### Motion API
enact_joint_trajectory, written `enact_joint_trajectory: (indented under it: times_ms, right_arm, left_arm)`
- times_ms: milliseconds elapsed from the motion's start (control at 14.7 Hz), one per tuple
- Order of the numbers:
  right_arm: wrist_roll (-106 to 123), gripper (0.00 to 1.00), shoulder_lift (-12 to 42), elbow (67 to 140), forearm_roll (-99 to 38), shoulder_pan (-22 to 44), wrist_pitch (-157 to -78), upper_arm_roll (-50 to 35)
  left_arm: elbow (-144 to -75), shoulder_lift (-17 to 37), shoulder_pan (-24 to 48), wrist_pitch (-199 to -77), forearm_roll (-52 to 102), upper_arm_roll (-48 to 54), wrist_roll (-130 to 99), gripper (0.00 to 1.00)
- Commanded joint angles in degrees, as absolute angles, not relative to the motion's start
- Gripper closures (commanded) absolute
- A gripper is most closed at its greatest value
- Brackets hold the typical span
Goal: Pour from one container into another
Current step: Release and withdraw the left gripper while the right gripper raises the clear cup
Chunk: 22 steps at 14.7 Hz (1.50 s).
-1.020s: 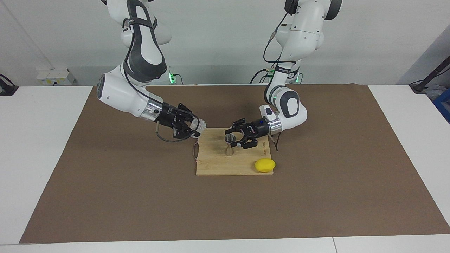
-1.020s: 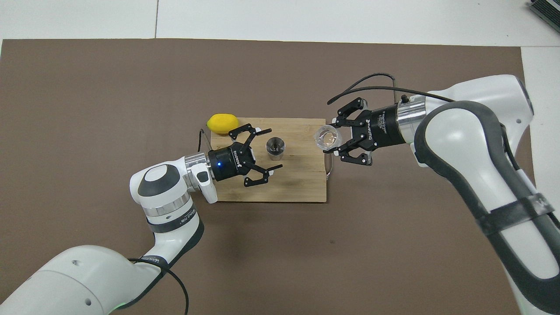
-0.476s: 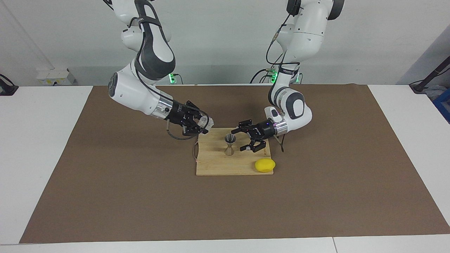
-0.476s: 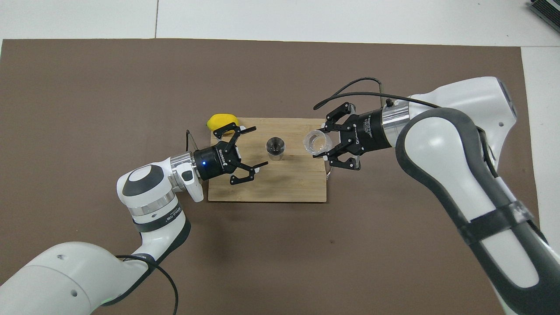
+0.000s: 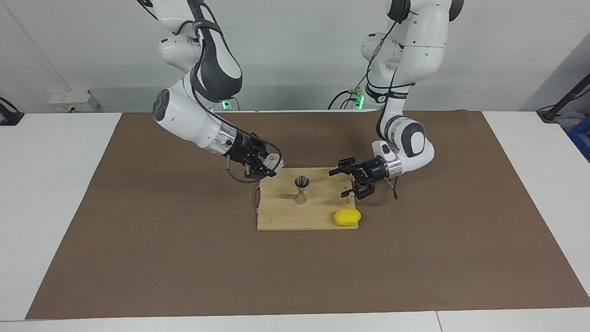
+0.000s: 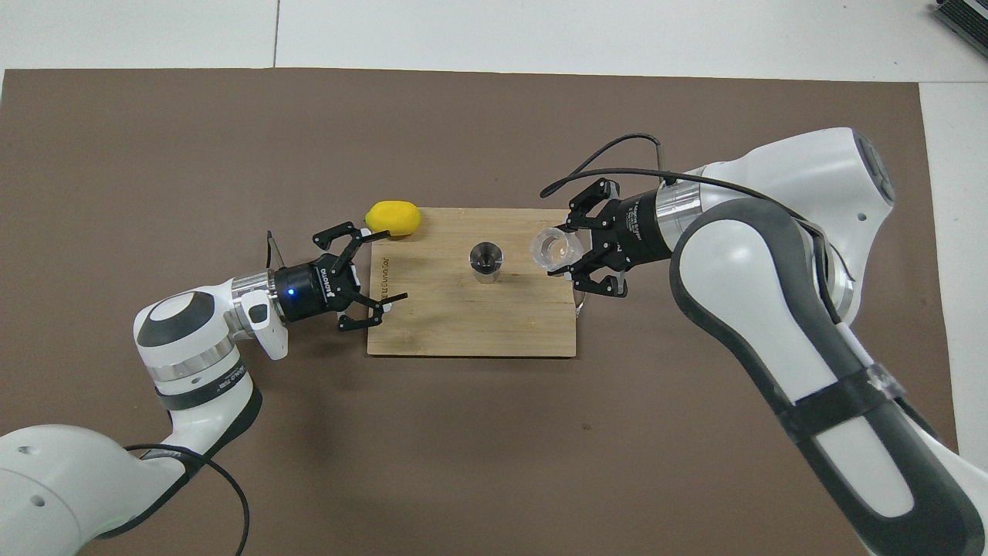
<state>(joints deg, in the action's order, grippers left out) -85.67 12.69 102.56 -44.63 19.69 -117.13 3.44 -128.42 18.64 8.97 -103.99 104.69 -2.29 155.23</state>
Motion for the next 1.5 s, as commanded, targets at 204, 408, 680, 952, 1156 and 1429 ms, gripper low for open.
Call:
enact_joint_trajectory:
  times_ms: [204,408,680,952,1156,1429]
  right_arm:
    - [-93.42,1.0,17.05,95.37,-35.79,22.31,-117.07,3.52]
    - [-94.57,1.0,17.58,95.19,-33.84,23.99,-117.33,3.52]
    - [-94.66,1.0,17.49,95.19,-32.61,24.17,-116.9,3.52]
    - [-96.24,1.0,17.67,95.01,-29.71,25.31,-116.63,3.43]
    - [-97.46,1.0,18.19,94.4,-28.84,25.58,-116.54,3.43]
    - [-100.28,1.0,19.51,92.64,-26.19,26.28,-116.54,3.43]
  left_arm:
    - [-131.14,13.19,-4.02,-97.83,87.4,-2.2,153.83,0.0]
    - [-129.03,12.3,-10.26,-94.15,76.93,-2.29,149.86,0.0]
    - [-121.58,12.39,-17.21,-87.81,61.56,-2.29,143.46,0.0]
    - [-111.82,12.39,-18.81,-87.71,49.34,-2.72,141.07,0.0]
    - [-104.53,11.61,-17.93,-87.45,39.67,-3.34,131.7,0.0]
    - [-100.81,8.54,-15.04,-88.33,31.13,-3.34,122.63,0.0]
